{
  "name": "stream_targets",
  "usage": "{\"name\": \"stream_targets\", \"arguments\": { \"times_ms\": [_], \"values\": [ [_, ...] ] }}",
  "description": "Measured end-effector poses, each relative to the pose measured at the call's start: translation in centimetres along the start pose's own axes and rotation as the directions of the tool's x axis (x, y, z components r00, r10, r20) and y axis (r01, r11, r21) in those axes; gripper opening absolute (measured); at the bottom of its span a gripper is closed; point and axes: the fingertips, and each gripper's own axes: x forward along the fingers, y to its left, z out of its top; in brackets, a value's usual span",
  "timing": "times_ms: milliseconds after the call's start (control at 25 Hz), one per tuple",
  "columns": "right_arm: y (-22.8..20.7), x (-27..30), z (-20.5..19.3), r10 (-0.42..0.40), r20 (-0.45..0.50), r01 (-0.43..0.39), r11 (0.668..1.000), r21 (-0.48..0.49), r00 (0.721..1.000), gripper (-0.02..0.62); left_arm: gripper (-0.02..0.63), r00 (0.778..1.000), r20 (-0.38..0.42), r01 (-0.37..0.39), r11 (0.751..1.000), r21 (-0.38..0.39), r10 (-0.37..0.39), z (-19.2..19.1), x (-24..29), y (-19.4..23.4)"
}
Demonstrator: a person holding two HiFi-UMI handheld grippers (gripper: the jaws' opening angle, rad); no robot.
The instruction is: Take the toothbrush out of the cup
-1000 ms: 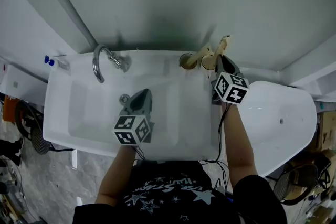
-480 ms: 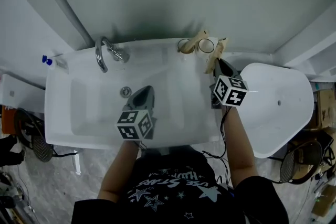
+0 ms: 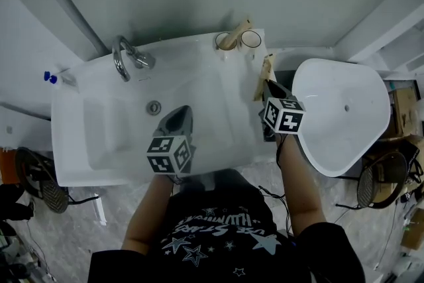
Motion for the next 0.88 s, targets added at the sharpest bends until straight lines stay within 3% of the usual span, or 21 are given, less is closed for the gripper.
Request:
{"name": "stream_targets", "arguments": {
  "times_ms": [360,880],
  "values": [
    [-0.6,1.0,-4.7,-0.052,-0.104,0.054,0.998,0.016,0.993,0.029,0.021,0.999,-0.043,0.018,1.000,-0.004,-0.018,-1.8,-0.4,-0.1],
    [-1.8,3.9,-6.7,-0.066,-0.215,0.064,0.998,-0.014,0.974,0.029,0.021,0.998,-0.057,-0.011,1.000,-0.016,0.010,-2.2,0.3,-0.2]
  ]
}}
